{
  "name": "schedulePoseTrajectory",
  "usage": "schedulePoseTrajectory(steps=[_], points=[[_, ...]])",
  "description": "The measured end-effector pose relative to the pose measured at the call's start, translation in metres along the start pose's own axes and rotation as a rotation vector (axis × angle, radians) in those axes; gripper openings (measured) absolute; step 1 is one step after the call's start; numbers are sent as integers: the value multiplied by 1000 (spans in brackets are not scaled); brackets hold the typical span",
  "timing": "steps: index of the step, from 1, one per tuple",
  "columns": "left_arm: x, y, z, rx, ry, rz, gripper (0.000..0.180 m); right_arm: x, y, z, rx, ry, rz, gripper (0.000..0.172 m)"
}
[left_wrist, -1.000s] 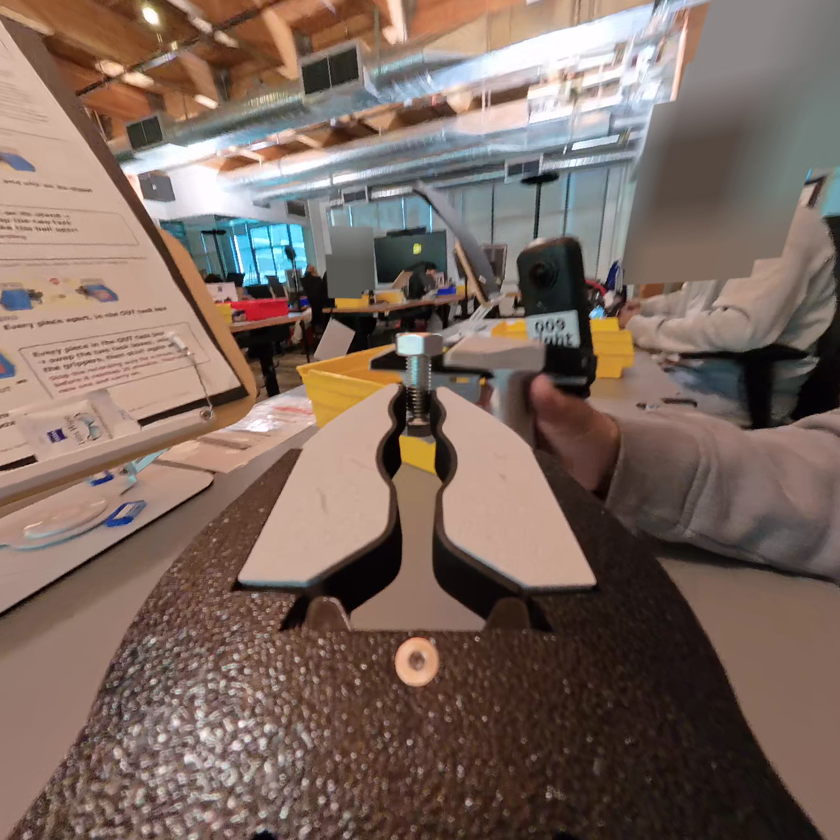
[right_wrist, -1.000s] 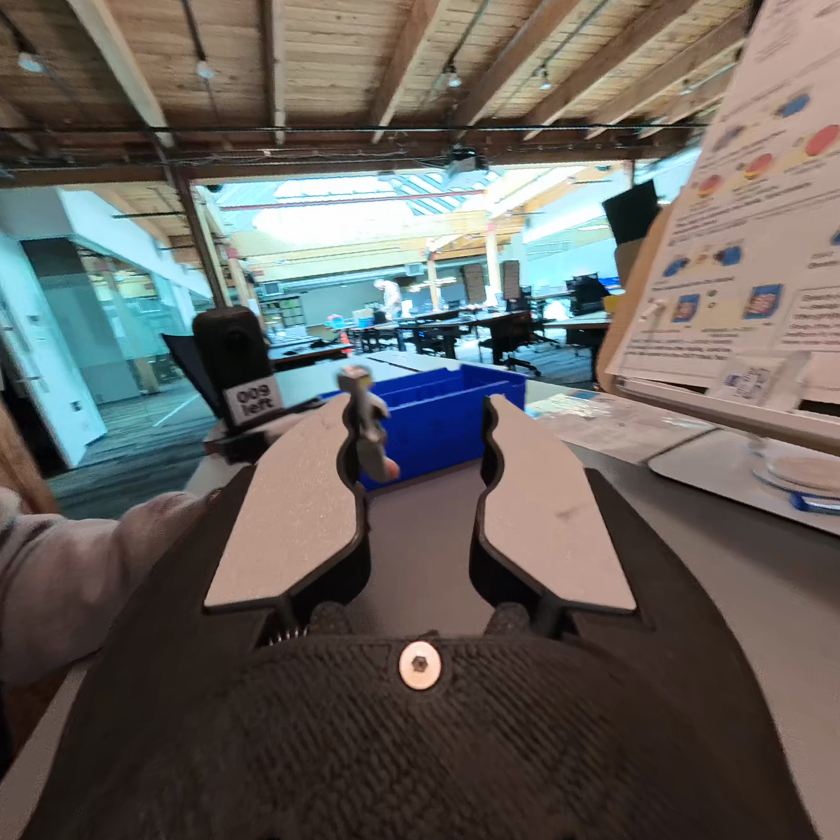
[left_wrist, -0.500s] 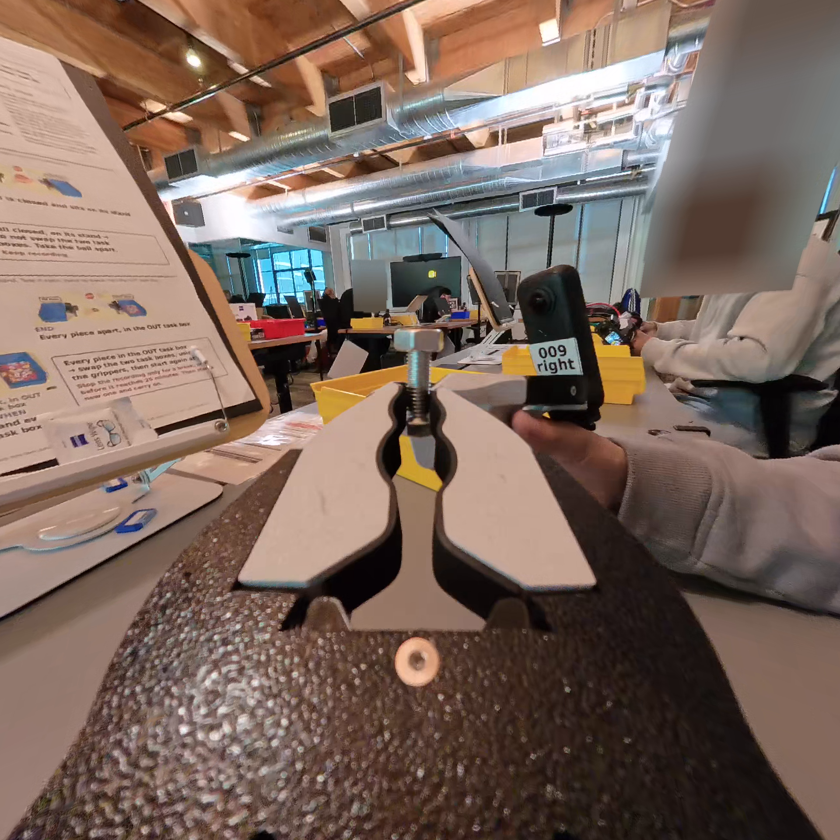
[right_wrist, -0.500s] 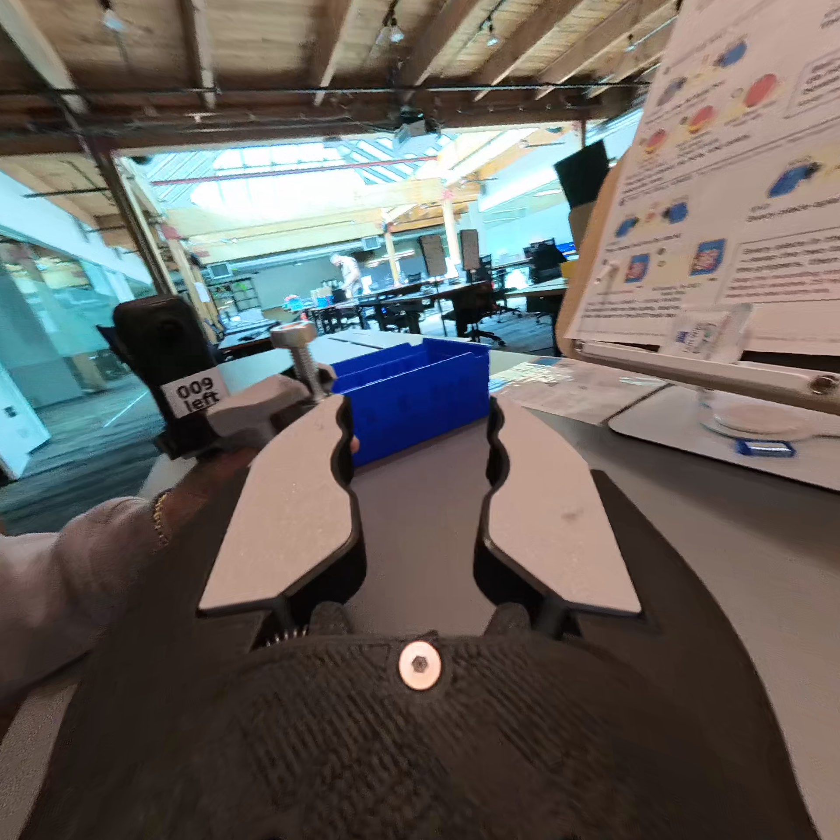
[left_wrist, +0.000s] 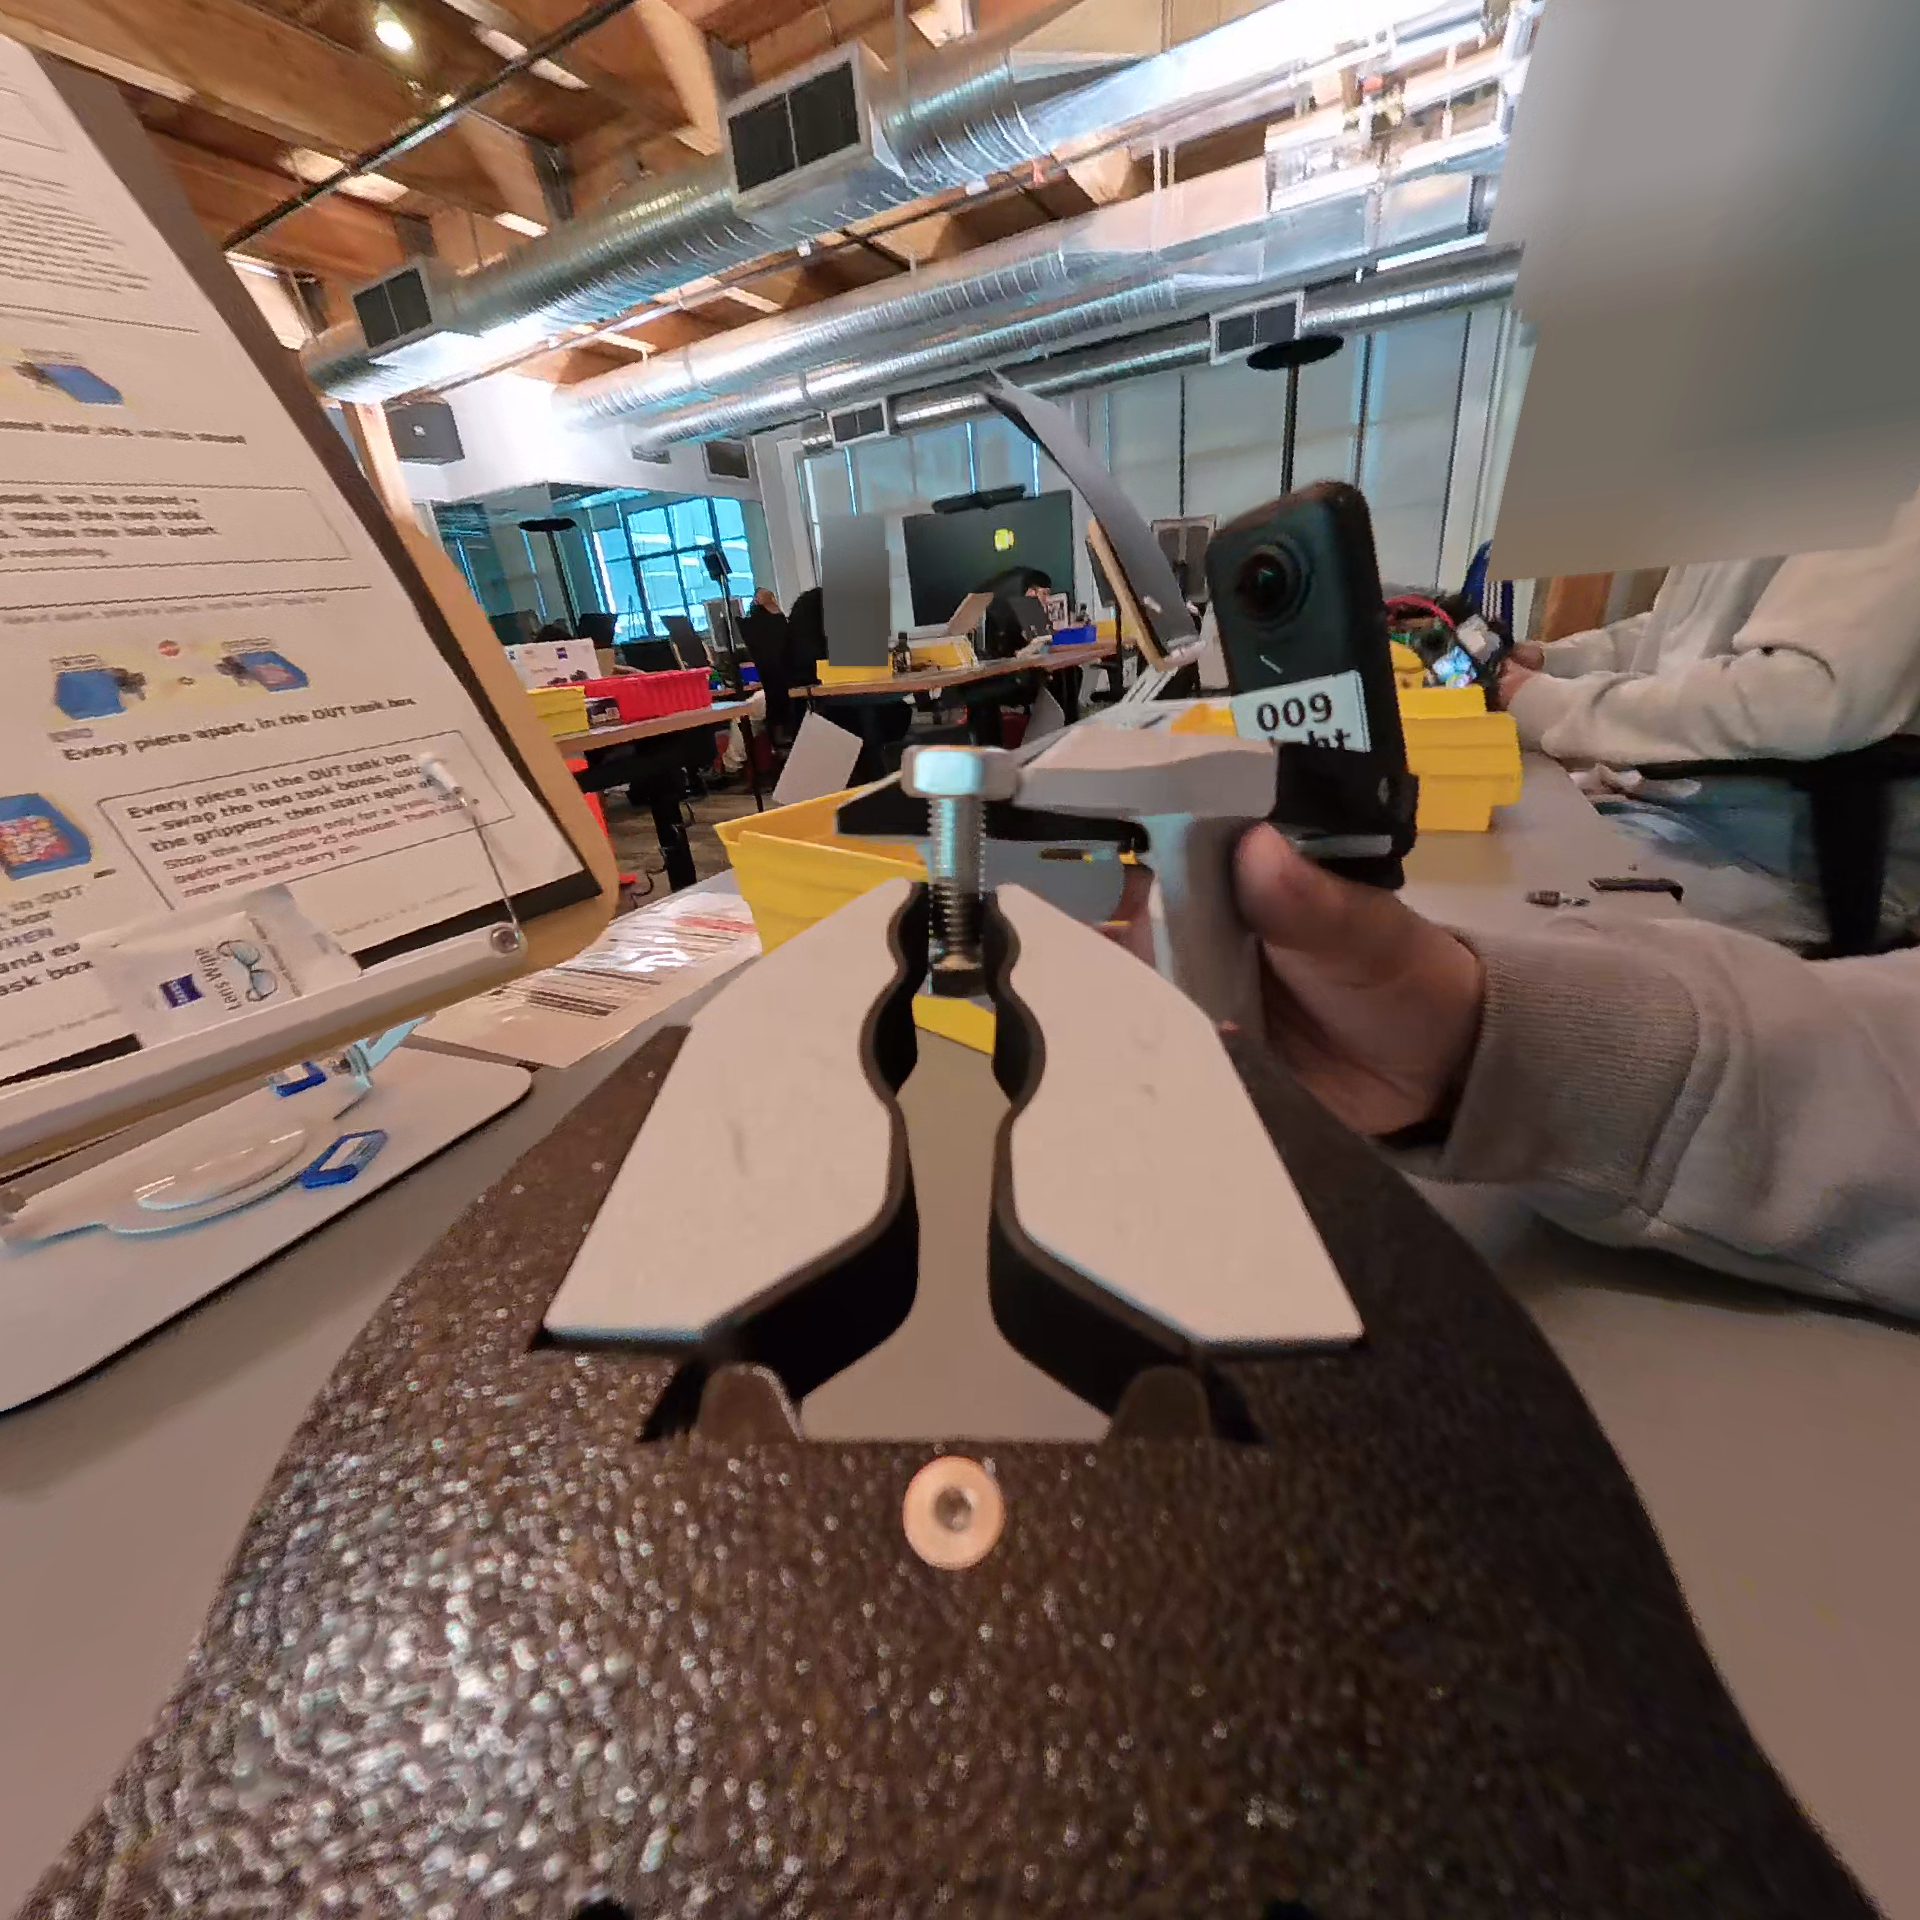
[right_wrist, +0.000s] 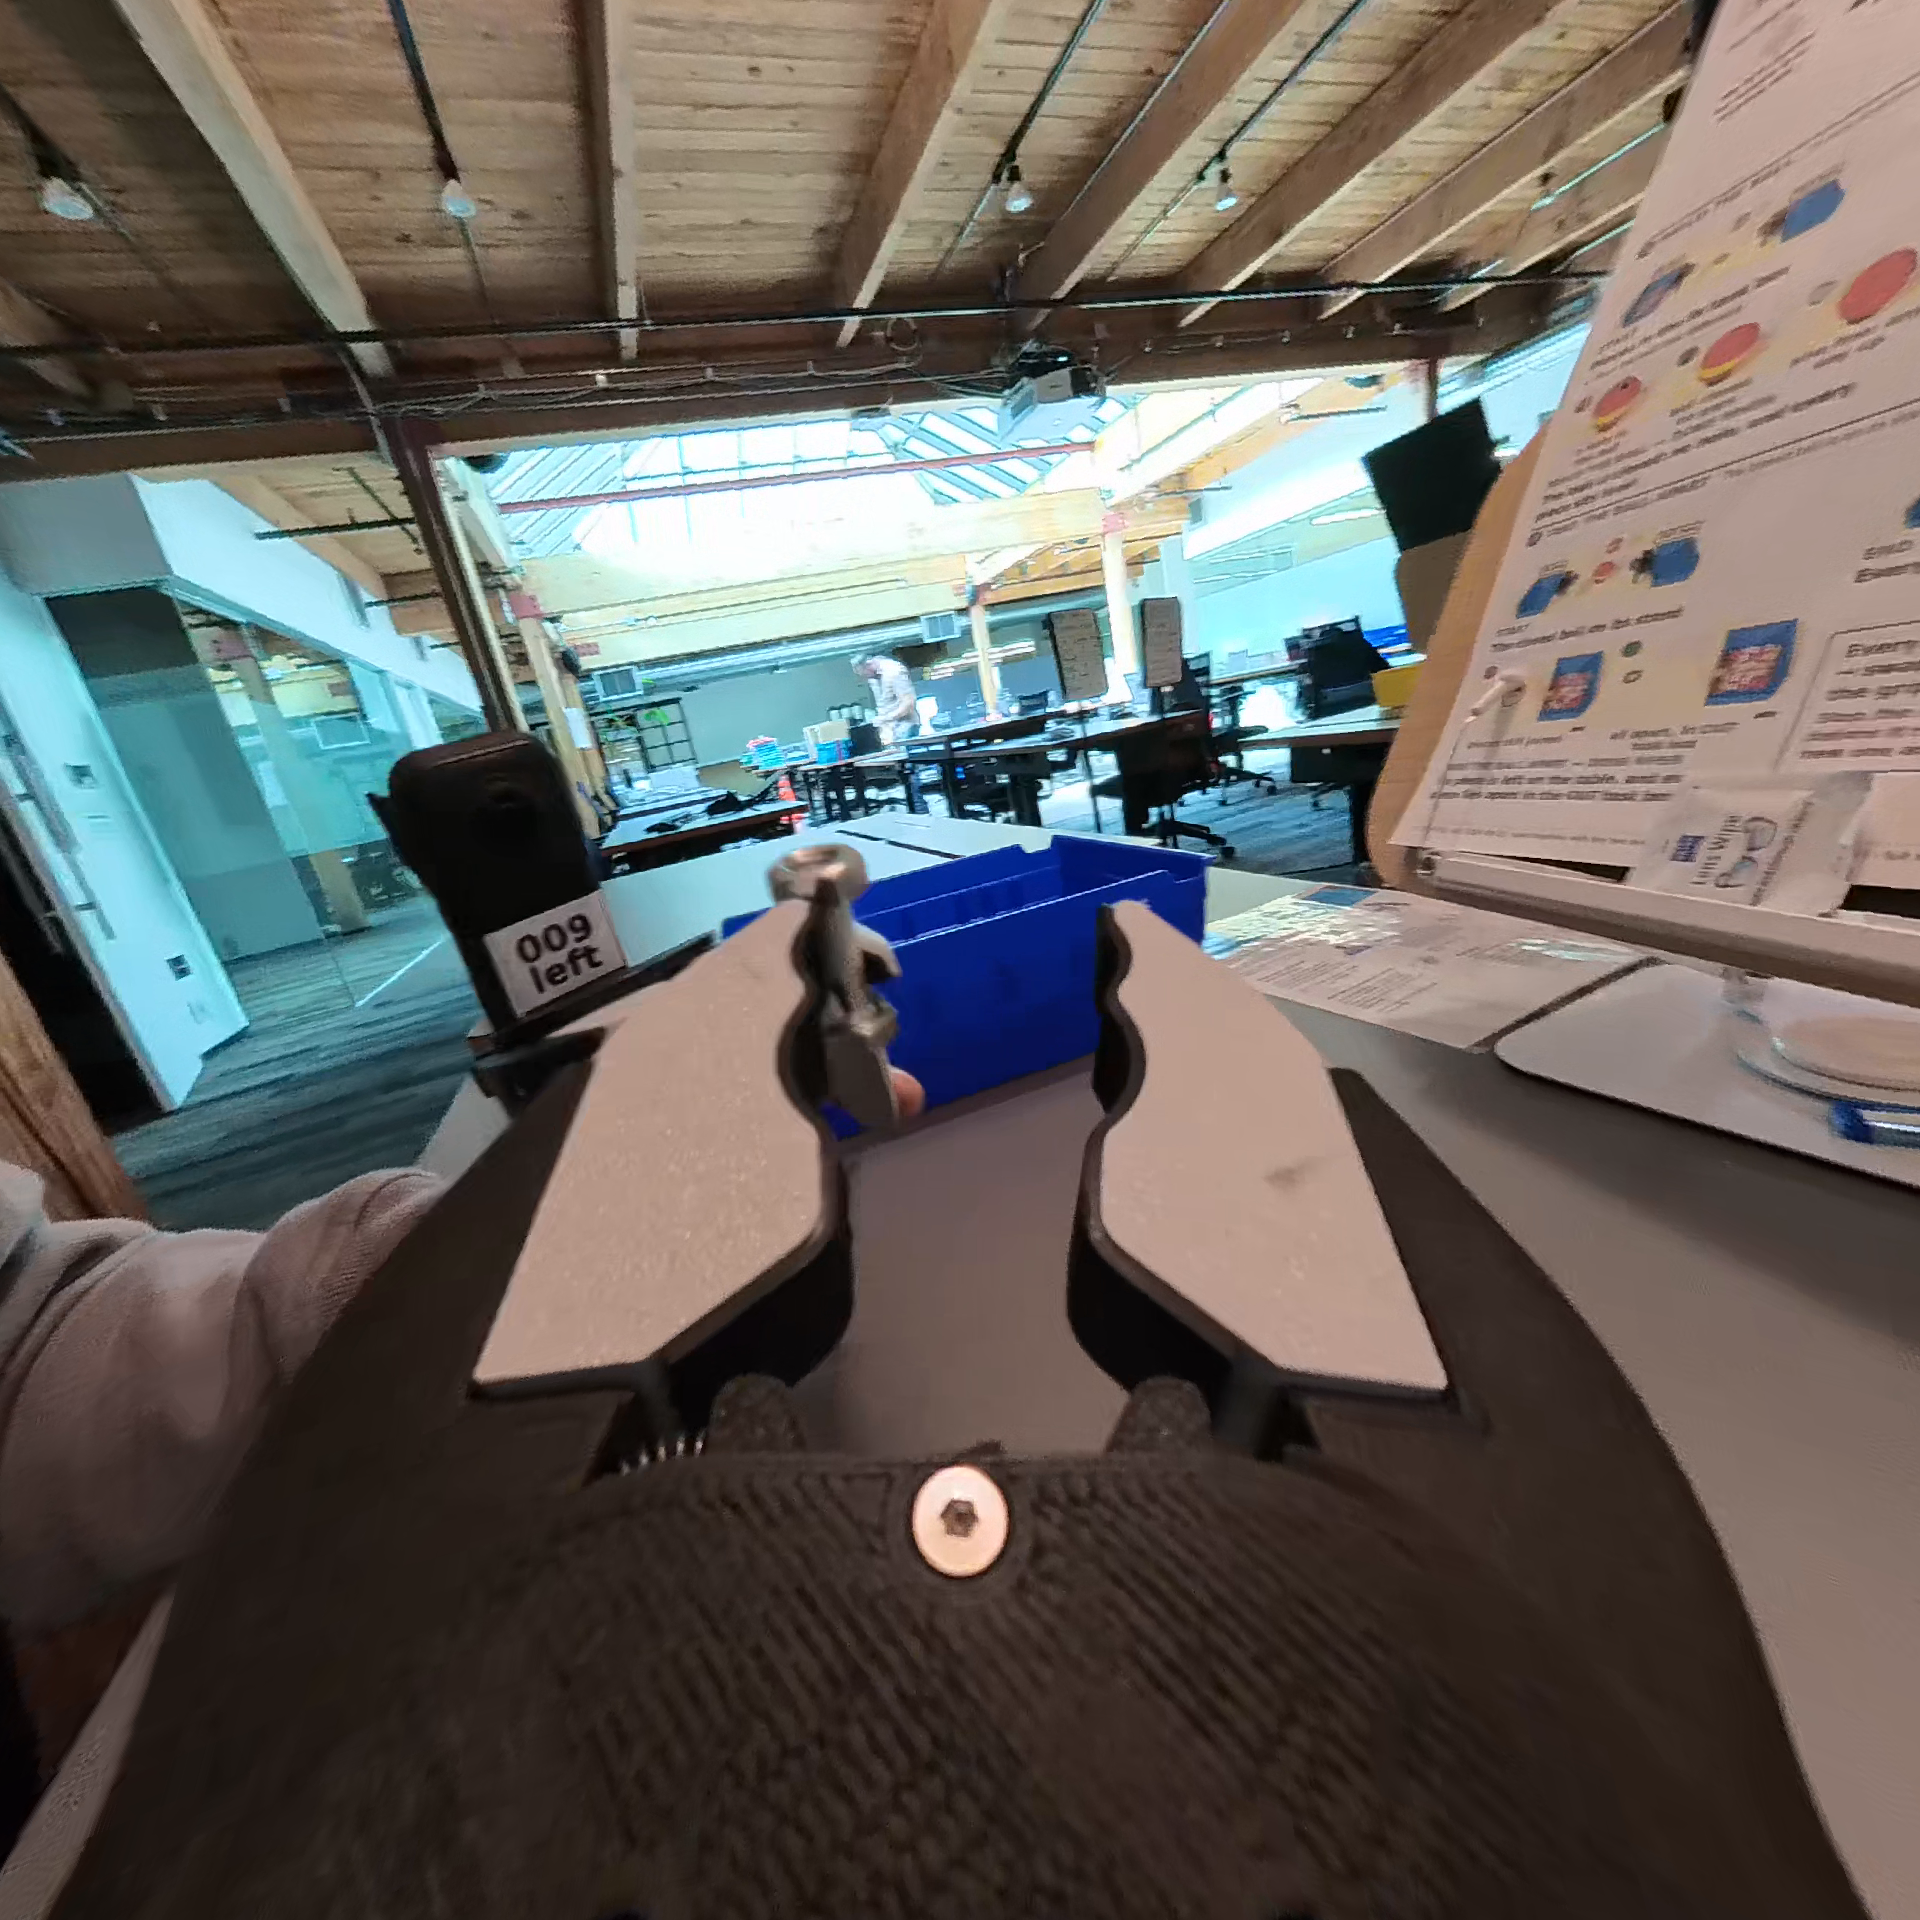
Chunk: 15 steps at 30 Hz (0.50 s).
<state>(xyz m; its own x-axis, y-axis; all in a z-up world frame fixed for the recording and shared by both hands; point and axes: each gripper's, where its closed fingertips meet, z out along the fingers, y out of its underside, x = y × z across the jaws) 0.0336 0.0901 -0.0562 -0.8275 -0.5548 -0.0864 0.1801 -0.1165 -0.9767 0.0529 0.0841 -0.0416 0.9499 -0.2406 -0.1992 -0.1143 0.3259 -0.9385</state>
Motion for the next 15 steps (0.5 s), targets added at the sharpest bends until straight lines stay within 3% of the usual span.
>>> schedulePoseTrajectory(steps=[1,5,15], points=[[-1,-3,-2,22,4,-17,9,5,-1,-2,1,27,-4,40],[-5,0,-2,7,-10,-38,9,0,-7,-4,29,-24,29,52],[5,9,6,-58,-6,44,9,-10,1,5,1,1,-29,45]])
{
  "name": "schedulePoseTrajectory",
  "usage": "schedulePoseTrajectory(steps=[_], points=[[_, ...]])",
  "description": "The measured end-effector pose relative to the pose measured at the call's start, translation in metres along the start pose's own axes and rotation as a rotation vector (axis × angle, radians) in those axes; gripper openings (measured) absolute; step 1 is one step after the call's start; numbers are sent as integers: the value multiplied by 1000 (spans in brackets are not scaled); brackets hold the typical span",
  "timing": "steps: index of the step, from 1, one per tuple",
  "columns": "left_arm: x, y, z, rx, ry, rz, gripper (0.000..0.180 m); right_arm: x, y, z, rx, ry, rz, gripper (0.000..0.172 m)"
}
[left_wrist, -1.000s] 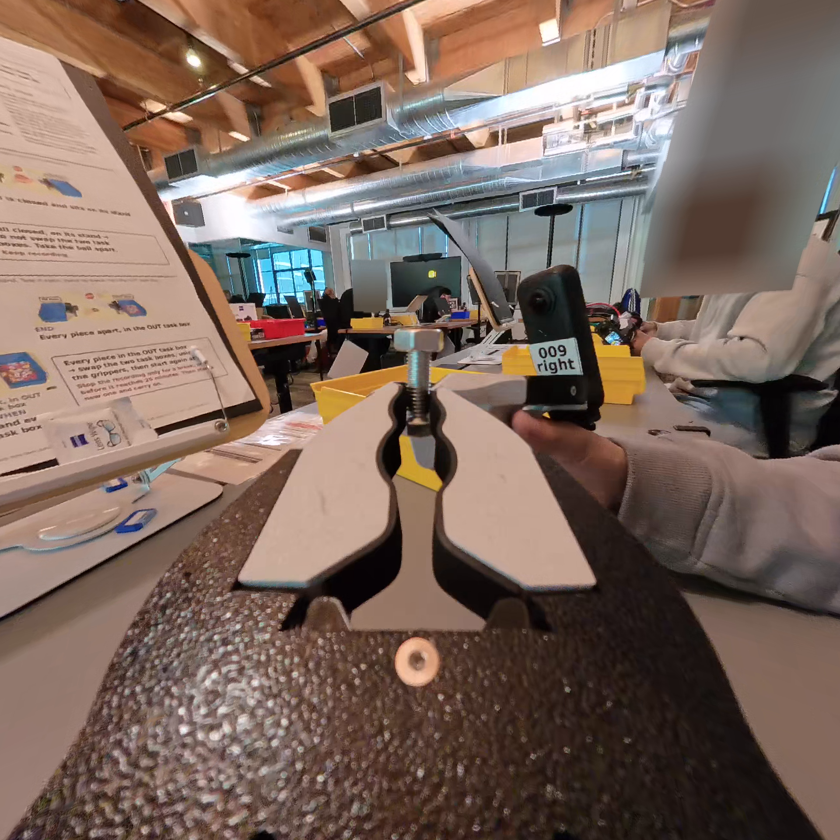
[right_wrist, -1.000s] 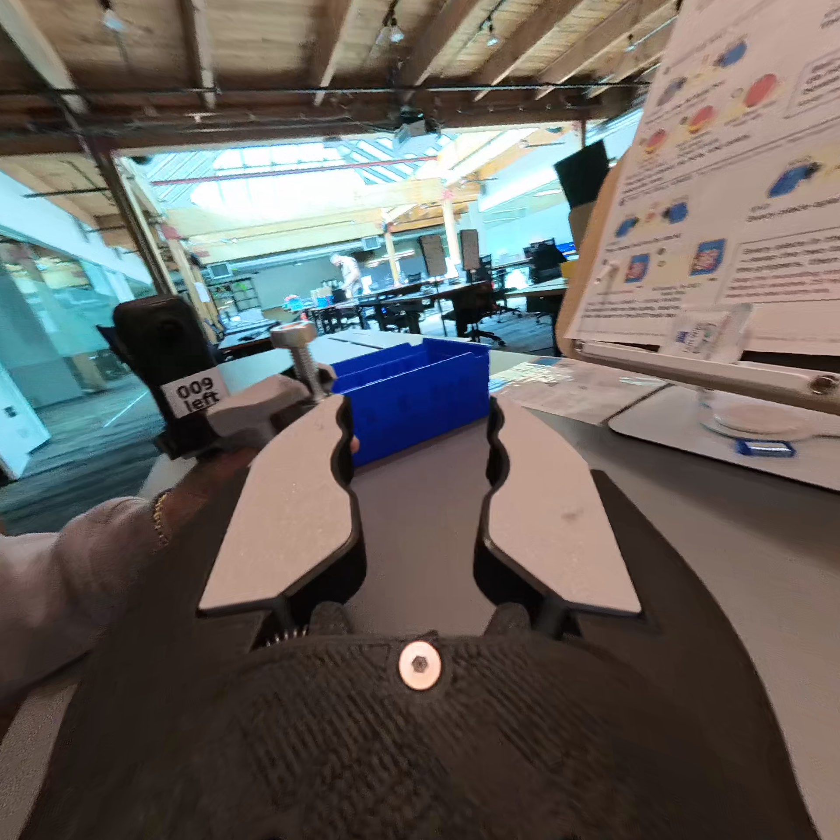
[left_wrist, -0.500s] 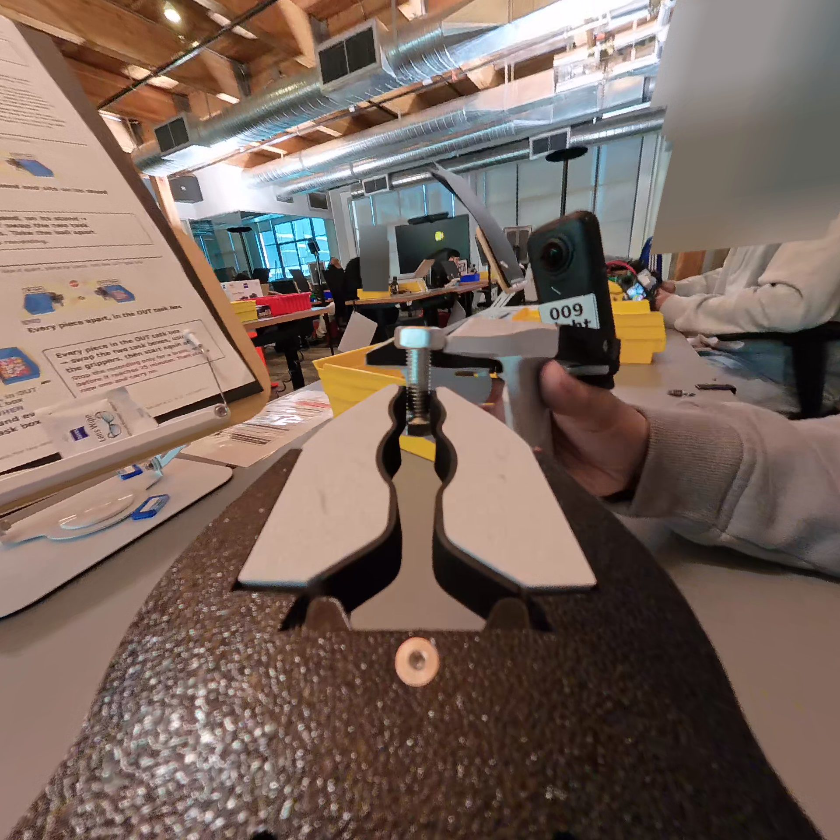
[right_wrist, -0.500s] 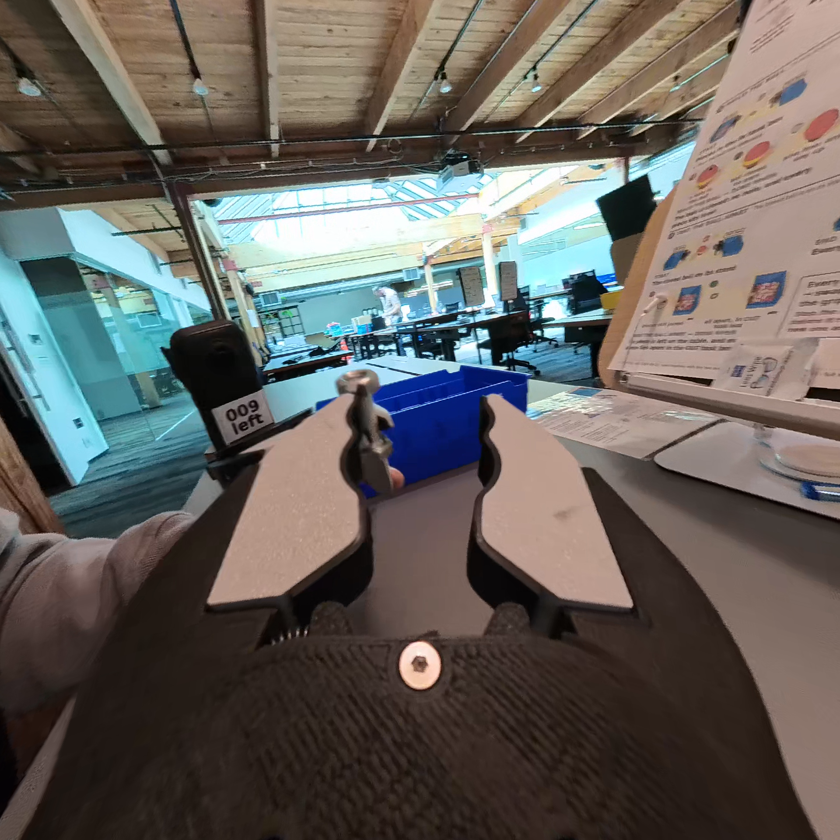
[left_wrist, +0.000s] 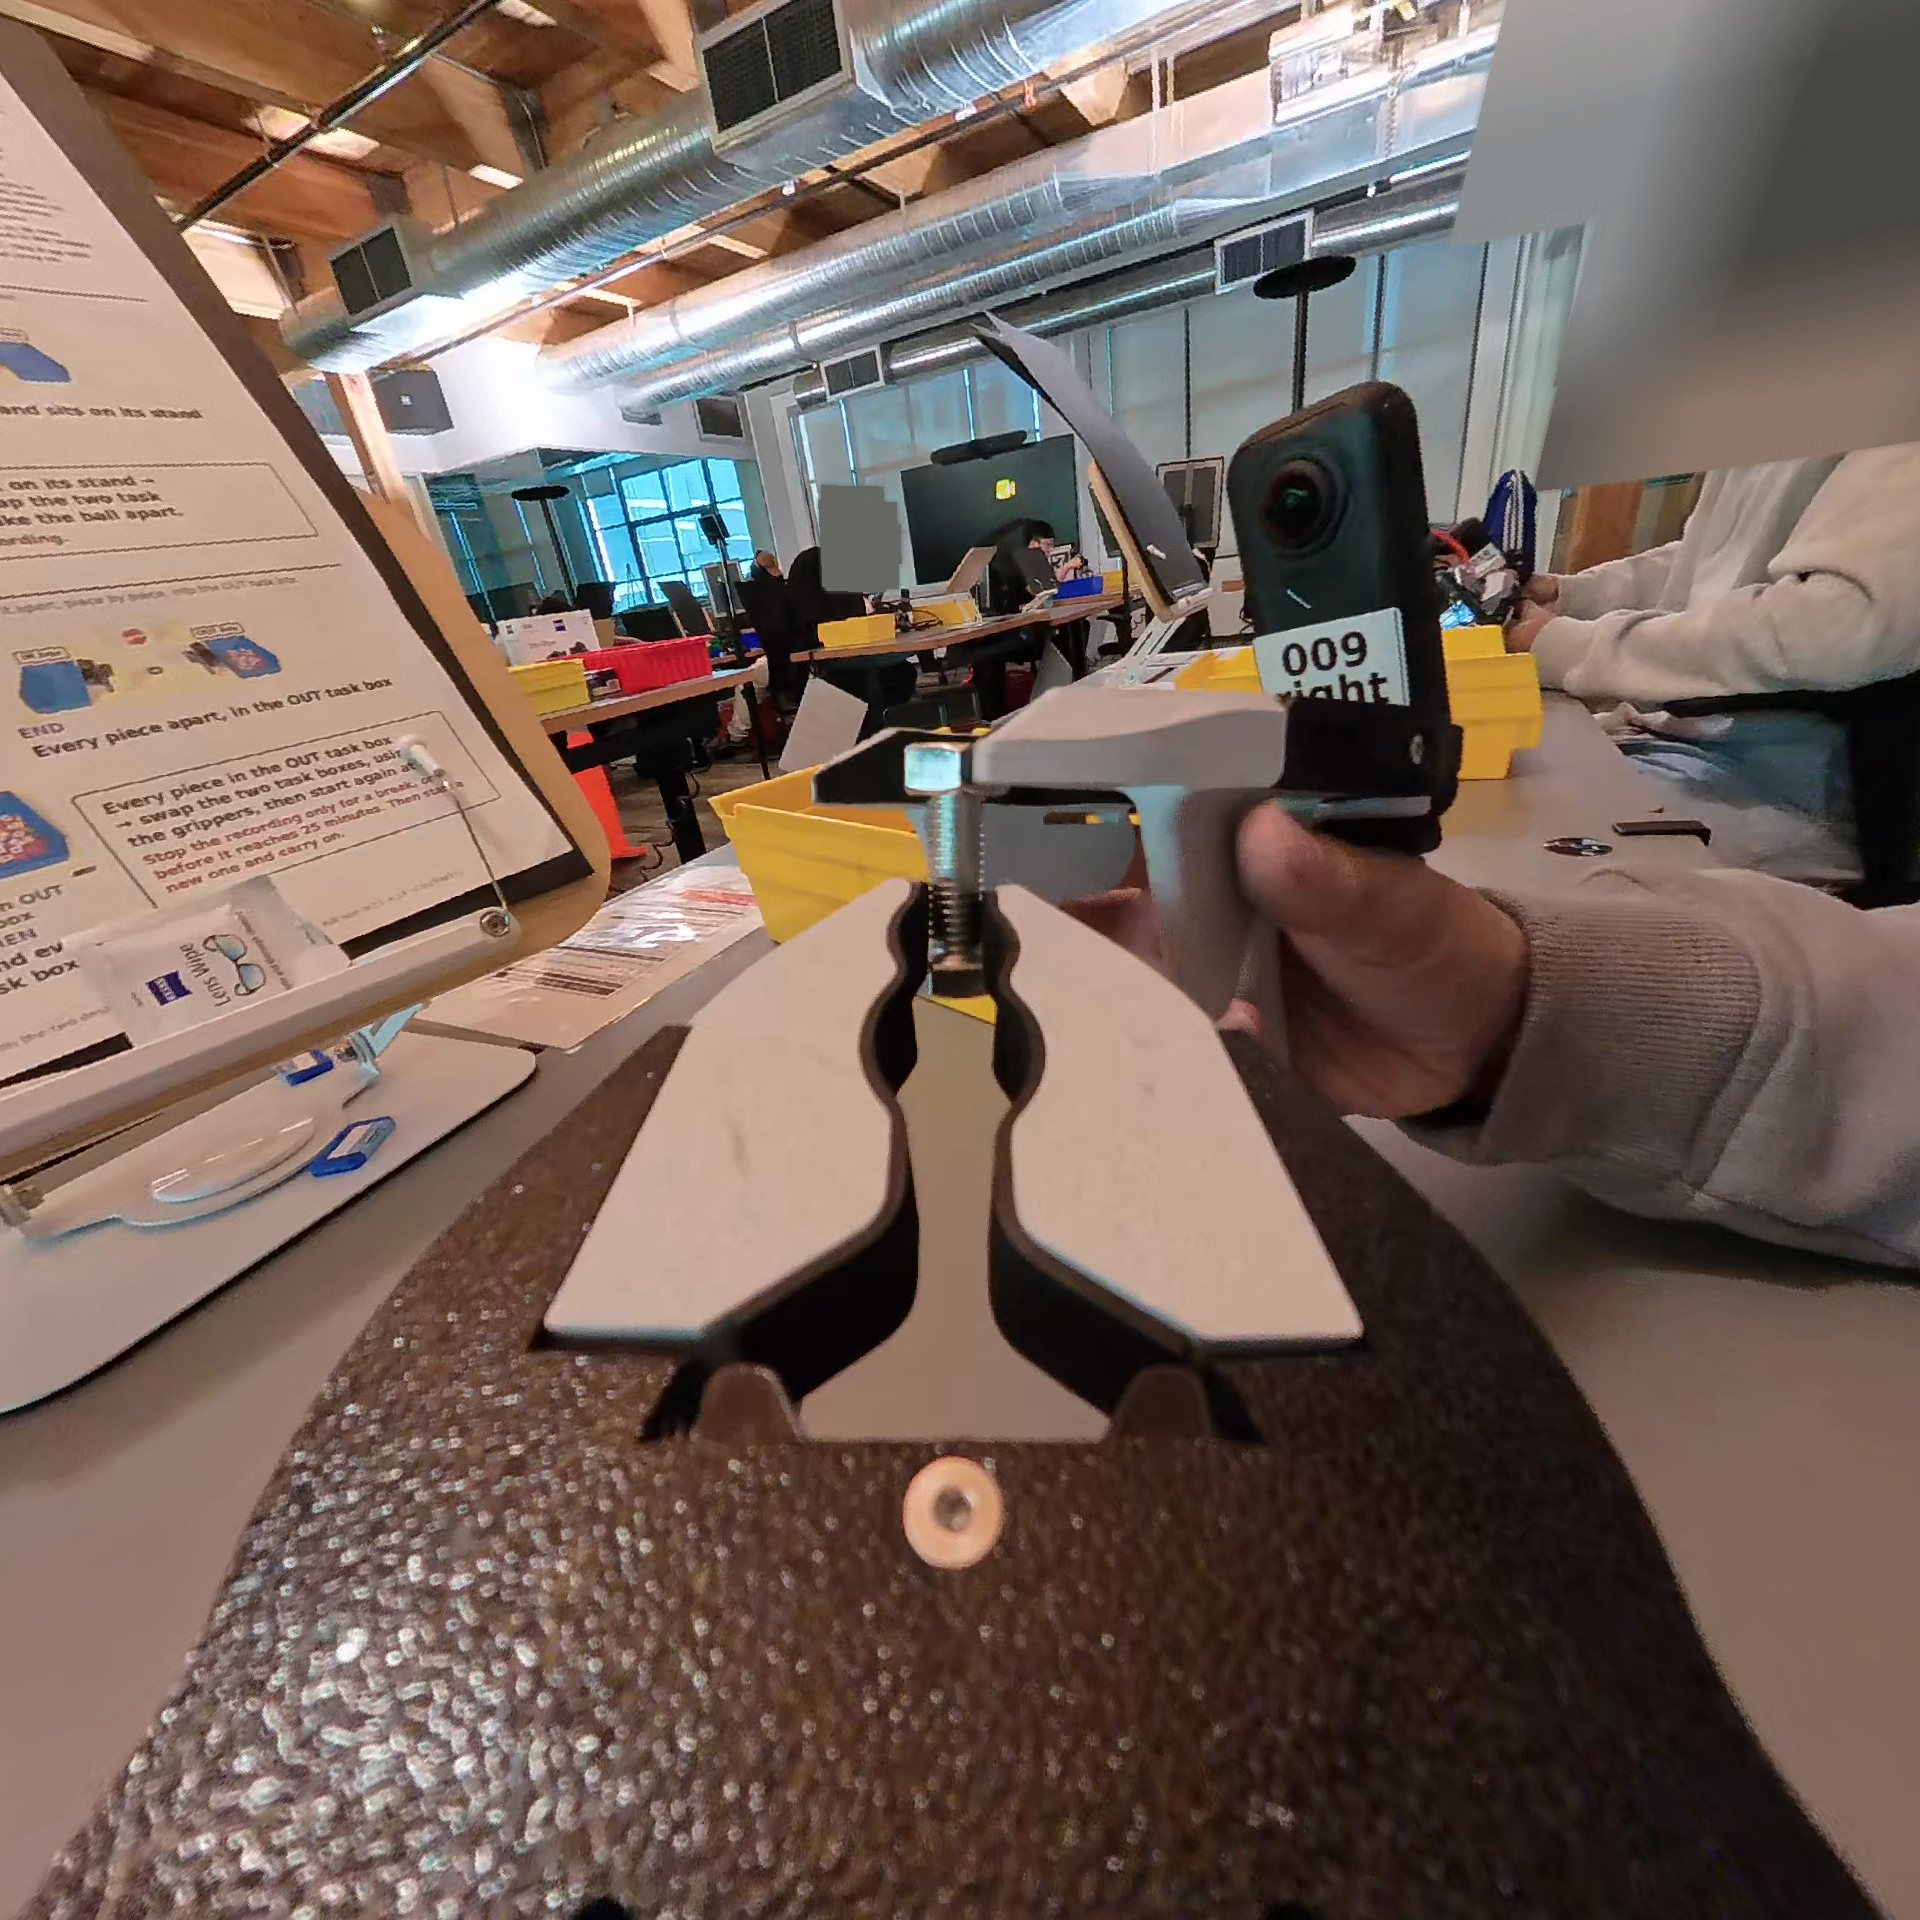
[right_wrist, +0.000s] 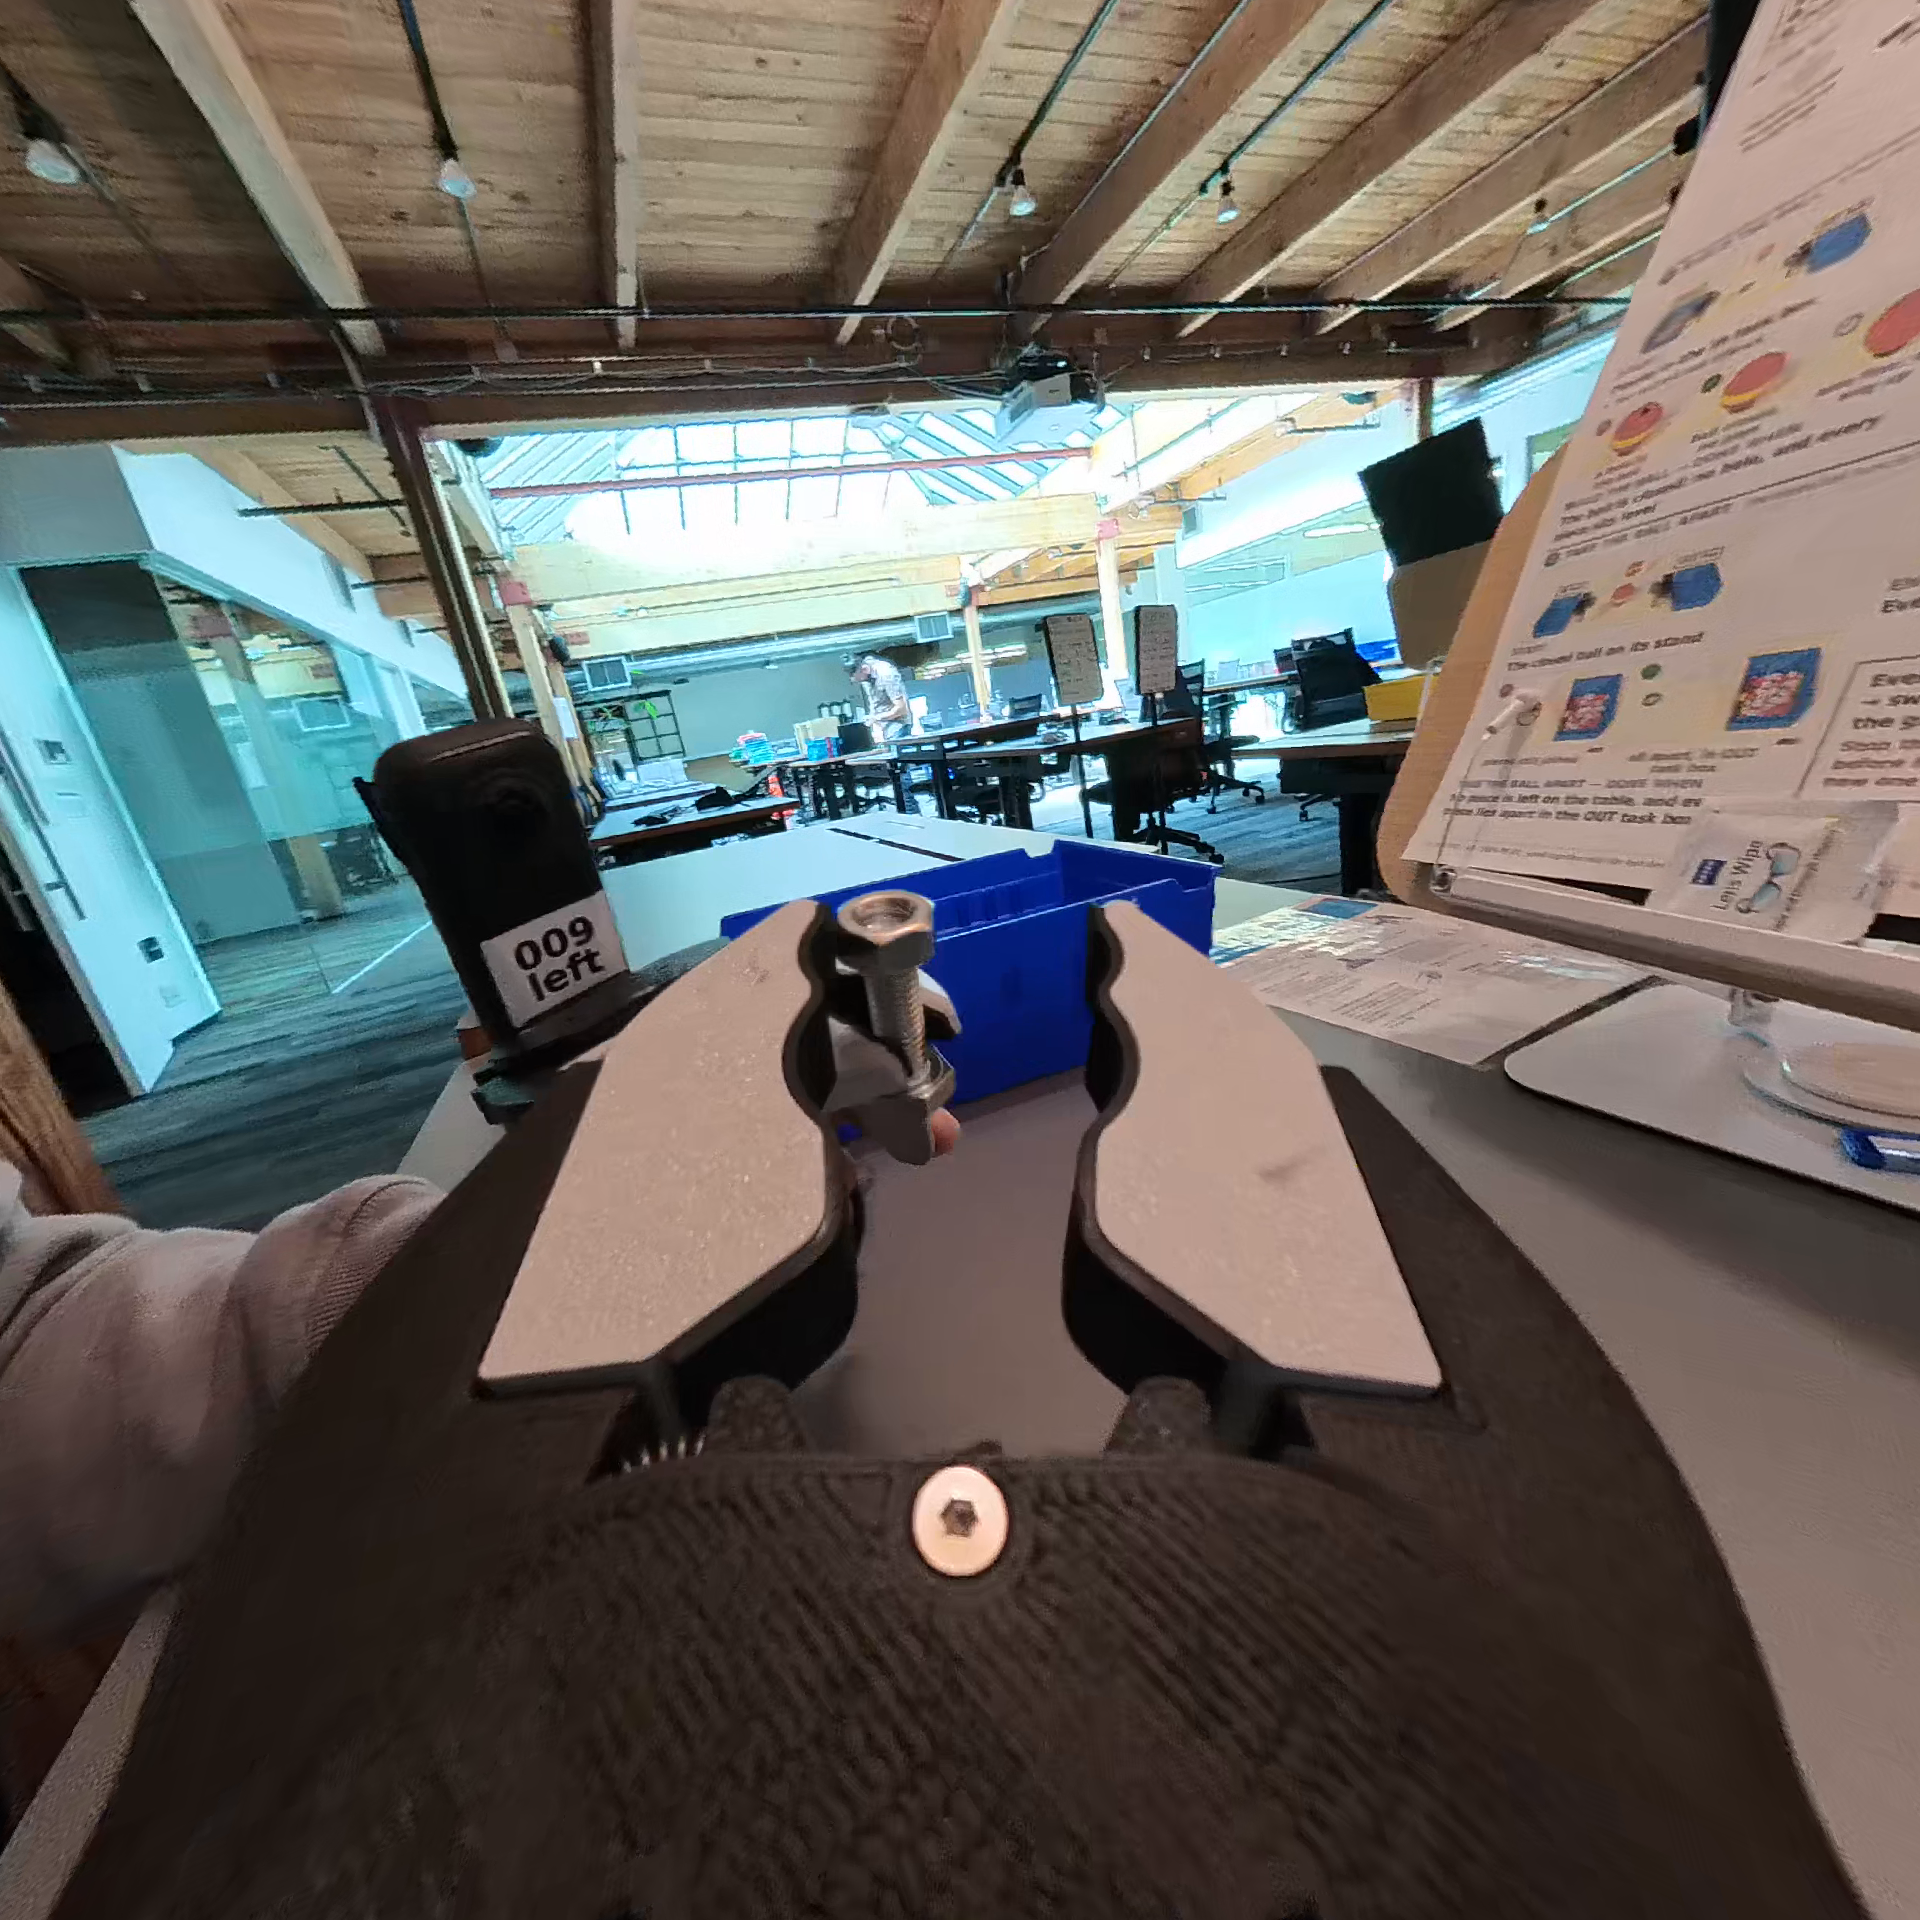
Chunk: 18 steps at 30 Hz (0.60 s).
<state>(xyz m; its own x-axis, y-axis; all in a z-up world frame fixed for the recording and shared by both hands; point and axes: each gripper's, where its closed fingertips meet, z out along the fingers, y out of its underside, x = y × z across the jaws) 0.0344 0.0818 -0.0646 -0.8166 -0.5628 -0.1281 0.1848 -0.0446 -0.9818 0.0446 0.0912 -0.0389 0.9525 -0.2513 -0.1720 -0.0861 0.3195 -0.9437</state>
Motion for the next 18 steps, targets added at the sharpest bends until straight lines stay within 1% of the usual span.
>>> schedulePoseTrajectory(steps=[5,6,7,8,9,12,15,18], points=[[-8,-1,-3,4,-29,-4,9,8,0,-3,-16,21,-15,51],[-10,-3,-5,19,-32,-14,9,12,-1,-5,-12,44,-14,46],[-11,-6,-7,43,-28,-27,9,19,-3,-7,-7,82,-14,33],[-13,-9,-9,63,-27,-41,9,24,-4,-10,1,95,-9,34],[-14,-9,-9,68,-30,-53,9,25,-5,-11,8,84,9,42],[-13,-5,-8,45,-29,-51,9,17,-9,-11,35,14,47,47],[-9,-4,-5,32,-19,-32,9,2,-9,-6,36,-40,22,47],[-8,0,-4,-1,-28,-2,9,-6,-6,-2,22,-48,-10,43]])
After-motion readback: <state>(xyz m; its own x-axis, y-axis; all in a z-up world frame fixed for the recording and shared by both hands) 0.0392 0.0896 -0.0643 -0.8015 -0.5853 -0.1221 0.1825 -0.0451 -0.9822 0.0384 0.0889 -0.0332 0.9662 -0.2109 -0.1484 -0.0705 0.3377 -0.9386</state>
